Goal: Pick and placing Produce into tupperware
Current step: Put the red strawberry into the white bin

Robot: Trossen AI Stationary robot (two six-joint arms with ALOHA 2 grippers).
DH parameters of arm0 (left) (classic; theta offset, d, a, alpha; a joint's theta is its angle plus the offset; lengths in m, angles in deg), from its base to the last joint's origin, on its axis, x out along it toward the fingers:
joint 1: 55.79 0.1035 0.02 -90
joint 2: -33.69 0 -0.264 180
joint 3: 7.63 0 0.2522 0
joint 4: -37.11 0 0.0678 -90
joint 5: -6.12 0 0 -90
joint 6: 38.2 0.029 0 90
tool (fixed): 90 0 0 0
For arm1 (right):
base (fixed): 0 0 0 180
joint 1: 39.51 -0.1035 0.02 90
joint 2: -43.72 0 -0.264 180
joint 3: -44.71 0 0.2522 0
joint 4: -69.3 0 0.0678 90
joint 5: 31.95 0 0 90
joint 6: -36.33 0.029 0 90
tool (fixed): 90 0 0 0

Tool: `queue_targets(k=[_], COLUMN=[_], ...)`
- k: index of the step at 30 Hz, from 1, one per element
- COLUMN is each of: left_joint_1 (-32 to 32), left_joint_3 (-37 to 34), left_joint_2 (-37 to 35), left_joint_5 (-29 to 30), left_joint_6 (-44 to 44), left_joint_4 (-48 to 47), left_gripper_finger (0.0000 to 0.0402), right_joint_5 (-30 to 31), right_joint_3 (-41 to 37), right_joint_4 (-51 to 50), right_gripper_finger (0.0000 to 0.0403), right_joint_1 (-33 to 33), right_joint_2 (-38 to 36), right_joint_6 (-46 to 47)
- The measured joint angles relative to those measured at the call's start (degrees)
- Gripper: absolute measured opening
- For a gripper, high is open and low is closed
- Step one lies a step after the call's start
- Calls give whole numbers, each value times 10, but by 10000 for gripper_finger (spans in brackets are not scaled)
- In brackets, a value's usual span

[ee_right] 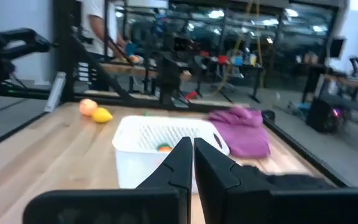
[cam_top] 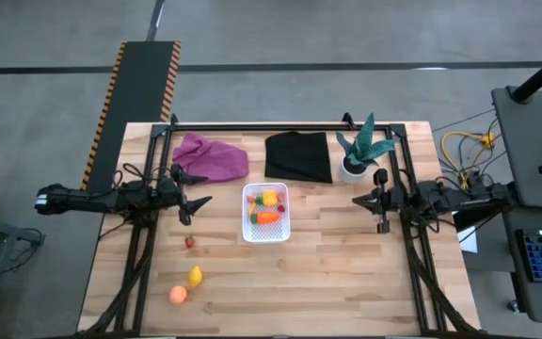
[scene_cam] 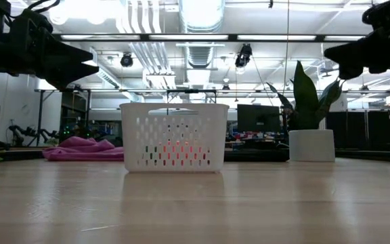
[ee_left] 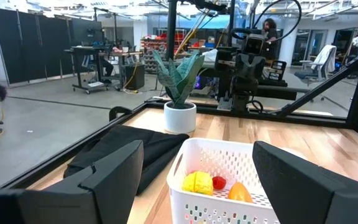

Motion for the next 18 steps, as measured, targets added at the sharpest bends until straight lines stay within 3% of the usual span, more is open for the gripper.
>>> queue_targets(k=[13, 18], left_joint_1=[0, 0], left_joint_3=[35, 56], left_joint_2=[2, 3], left_joint_5=[-19, -62], left_joint_6=[0, -30], left_joint_4=[6, 80], left_gripper_finger=[290, 290], right_joint_5=[15, 15], right_joint_3=[8, 8], right_joint_4=[4, 4], right_gripper_finger=[9, 9], right_joint_1=[0, 0], right_joint_2=[19, 19], right_joint_6=[17, 17])
